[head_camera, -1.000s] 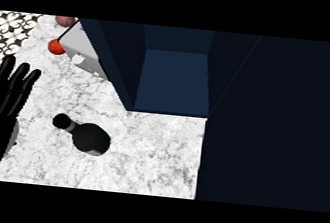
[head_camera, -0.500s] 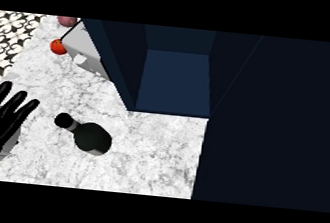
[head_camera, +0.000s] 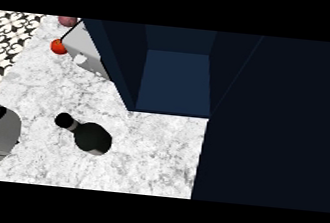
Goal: Pick up the wine, place it into the cabinet and close the cabinet
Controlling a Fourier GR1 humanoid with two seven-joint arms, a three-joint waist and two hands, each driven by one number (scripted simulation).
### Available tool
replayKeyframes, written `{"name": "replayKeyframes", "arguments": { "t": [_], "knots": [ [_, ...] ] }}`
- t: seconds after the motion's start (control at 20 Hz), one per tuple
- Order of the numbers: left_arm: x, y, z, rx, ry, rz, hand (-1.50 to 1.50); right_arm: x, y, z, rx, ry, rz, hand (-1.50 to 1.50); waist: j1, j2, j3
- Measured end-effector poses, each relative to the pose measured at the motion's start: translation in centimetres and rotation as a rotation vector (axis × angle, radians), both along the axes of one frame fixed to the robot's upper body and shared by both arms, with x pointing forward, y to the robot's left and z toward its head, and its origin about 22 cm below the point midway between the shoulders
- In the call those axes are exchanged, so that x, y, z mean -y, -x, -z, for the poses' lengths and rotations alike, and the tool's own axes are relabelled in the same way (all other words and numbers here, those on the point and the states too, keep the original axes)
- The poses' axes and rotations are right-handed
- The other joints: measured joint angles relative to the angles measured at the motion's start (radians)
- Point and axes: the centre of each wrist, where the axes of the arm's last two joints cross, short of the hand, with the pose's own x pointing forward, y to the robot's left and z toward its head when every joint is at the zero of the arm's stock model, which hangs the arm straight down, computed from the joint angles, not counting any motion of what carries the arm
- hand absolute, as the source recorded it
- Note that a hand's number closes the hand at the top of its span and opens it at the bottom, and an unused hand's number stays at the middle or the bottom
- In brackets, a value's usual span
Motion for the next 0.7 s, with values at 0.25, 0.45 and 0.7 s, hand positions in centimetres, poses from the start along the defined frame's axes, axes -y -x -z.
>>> {"name": "replayKeyframes", "arguments": {
  "t": [0.25, 0.45, 0.7],
  "knots": [
    [-0.4, -0.1, -1.0, -0.048, -0.018, -0.02, -1.5, -0.4, 0.1, -1.3, -0.02, -0.005, 0.011, -1.5, -0.004, -0.001, 0.0],
    [-0.1, -0.6, -1.3, -0.049, -0.011, -0.011, -1.5, -0.8, -0.1, -2.5, -0.017, -0.009, 0.023, -1.5, -0.006, 0.0, 0.0],
    [0.7, -1.3, -1.3, -0.066, -0.02, -0.026, -1.5, -1.0, -0.2, -4.2, -0.012, 0.004, 0.038, -1.5, -0.009, 0.0, 0.0]
  ]
}}
